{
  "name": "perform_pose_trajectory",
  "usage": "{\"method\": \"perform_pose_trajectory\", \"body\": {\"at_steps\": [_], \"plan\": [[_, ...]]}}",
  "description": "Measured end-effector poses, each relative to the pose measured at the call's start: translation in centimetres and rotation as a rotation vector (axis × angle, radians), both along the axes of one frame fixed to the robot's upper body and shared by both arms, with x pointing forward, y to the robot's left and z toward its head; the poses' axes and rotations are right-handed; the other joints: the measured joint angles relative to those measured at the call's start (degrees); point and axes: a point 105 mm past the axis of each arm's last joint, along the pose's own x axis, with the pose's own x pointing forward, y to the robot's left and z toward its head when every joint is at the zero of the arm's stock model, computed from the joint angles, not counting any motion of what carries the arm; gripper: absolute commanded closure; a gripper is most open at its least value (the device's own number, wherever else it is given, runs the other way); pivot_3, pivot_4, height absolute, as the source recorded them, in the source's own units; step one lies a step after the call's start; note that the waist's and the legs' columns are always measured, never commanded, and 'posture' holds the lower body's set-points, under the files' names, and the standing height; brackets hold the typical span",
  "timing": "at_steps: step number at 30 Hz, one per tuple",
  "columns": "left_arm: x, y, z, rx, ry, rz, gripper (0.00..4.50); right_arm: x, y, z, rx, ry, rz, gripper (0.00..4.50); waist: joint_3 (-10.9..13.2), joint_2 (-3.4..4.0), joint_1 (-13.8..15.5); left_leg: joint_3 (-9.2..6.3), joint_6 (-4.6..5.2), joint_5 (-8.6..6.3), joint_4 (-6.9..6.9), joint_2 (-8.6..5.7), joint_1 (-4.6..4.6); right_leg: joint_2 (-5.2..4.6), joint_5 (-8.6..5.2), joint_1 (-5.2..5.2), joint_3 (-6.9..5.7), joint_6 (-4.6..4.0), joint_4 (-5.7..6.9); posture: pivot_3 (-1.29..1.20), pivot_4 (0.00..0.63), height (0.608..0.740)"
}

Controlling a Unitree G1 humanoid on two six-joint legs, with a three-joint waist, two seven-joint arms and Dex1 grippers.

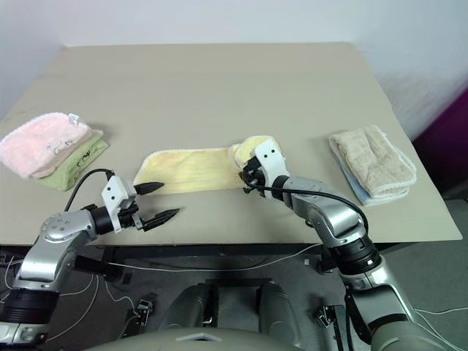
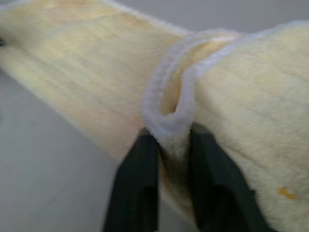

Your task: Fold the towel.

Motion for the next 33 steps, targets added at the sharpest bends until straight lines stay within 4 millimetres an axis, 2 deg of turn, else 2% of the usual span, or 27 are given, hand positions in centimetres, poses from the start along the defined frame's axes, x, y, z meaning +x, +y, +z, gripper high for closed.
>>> {"method": "perform_pose_trajectory", "body": {"at_steps": [5,9,11,13,17,20,25,33], "plan": [[-0.4,0.0,0.4,-0.129,0.042,0.061,0.0,-0.9,0.2,2.1,0.05,-0.067,0.064,1.03,0.0,0.0,0.05,-0.01,0.0,0.0,0.0,0.0,-0.01,-0.02,0.0,0.01,0.0,0.0,-0.01,0.0,0.15,0.74],[-1.0,-0.2,1.4,-0.336,0.1,0.153,0.0,-0.3,-2.2,4.9,0.091,-0.184,0.032,1.03,0.0,-0.02,0.11,-0.03,0.0,0.0,0.02,-0.01,-0.01,-0.04,0.0,0.04,-0.02,0.0,-0.02,0.0,0.15,0.74],[-1.1,-0.1,1.7,-0.416,0.136,0.2,0.0,0.4,-3.1,5.6,0.096,-0.218,0.014,1.45,0.0,-0.02,0.05,-0.05,0.0,0.0,0.02,-0.01,0.01,-0.01,0.0,0.05,-0.03,0.0,-0.01,0.0,0.15,0.74],[-1.3,-0.2,1.8,-0.497,0.179,0.242,0.0,1.2,-3.7,5.4,0.089,-0.229,-0.01,1.98,-0.01,-0.02,-0.04,-0.04,0.0,0.0,0.02,0.0,0.03,0.01,0.0,0.06,-0.02,0.0,0.0,0.0,0.15,0.74],[-0.9,0.0,1.7,-0.717,0.268,0.397,0.0,3.0,-3.5,3.4,0.105,-0.205,-0.033,3.3,-0.01,-0.03,-0.12,-0.02,-0.01,0.0,0.04,0.0,0.04,0.05,0.0,0.06,-0.01,0.01,0.02,0.0,0.15,0.74],[-1.6,0.0,0.9,-0.782,0.34,0.484,0.0,4.1,-2.2,1.5,0.107,-0.18,-0.017,4.27,-0.01,-0.03,-0.14,-0.01,-0.02,0.01,0.04,0.0,0.04,0.08,0.0,0.04,0.0,0.01,0.03,0.0,0.15,0.74],[-1.9,0.4,0.1,-0.839,0.404,0.61,0.0,4.7,-1.1,-2.4,0.028,-0.135,0.008,4.27,-0.02,-0.05,0.16,-0.02,-0.02,0.01,0.08,-0.07,0.06,0.11,0.0,0.11,-0.04,0.01,0.01,0.0,0.15,0.74],[-2.6,0.7,-0.5,-0.927,0.465,0.72,0.0,4.5,-0.6,-2.6,0.011,-0.198,0.05,4.27,-0.1,-0.05,0.02,-0.02,-0.03,0.0,0.01,-0.05,0.29,0.15,-0.01,0.3,-0.04,-0.01,-0.01,0.0,0.15,0.74]]}}
